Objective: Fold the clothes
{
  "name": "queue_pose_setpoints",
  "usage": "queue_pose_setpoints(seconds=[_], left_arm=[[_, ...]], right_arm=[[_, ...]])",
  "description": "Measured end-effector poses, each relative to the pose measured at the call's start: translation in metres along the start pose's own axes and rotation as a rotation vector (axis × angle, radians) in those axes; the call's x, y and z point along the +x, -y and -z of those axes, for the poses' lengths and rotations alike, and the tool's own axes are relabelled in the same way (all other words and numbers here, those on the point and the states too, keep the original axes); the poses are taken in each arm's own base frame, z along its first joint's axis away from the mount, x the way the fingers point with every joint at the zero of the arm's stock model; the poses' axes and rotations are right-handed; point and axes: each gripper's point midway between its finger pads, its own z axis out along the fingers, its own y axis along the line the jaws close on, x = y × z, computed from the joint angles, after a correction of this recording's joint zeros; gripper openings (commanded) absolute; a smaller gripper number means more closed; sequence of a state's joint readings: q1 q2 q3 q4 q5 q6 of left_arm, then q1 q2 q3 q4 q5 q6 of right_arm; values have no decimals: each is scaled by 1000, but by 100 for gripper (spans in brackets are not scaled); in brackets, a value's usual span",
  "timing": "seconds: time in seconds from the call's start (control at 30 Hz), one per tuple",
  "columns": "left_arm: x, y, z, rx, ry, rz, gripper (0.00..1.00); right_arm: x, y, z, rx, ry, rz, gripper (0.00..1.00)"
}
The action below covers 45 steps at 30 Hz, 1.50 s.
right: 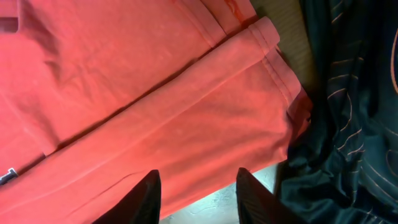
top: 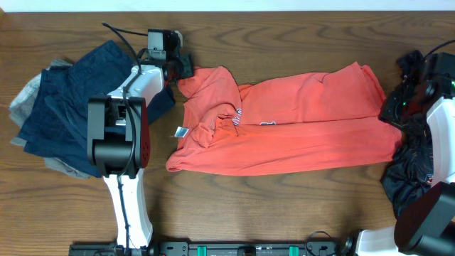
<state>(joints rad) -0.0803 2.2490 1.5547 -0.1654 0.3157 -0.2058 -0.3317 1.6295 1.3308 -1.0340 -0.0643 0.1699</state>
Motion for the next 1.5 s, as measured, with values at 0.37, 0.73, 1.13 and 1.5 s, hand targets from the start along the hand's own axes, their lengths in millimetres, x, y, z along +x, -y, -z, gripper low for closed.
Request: queue_pose_setpoints(seconds=[0.37, 0.73, 1.13, 1.5], left_arm=[[-2, 33, 39, 125, -45, 7, 6], [-25, 70, 136, 162, 0, -12, 6], [-6, 88, 139, 298, -61, -171, 6], [-75, 115, 151, 358, 266, -427, 6]], right_arm=[[5, -18, -10, -6, -42, 71, 33], [-80, -40, -45, -24, -24, 109, 45], [-150, -71, -105, -132, 147, 132, 53], [-119, -90, -140, -166, 20, 155, 50]])
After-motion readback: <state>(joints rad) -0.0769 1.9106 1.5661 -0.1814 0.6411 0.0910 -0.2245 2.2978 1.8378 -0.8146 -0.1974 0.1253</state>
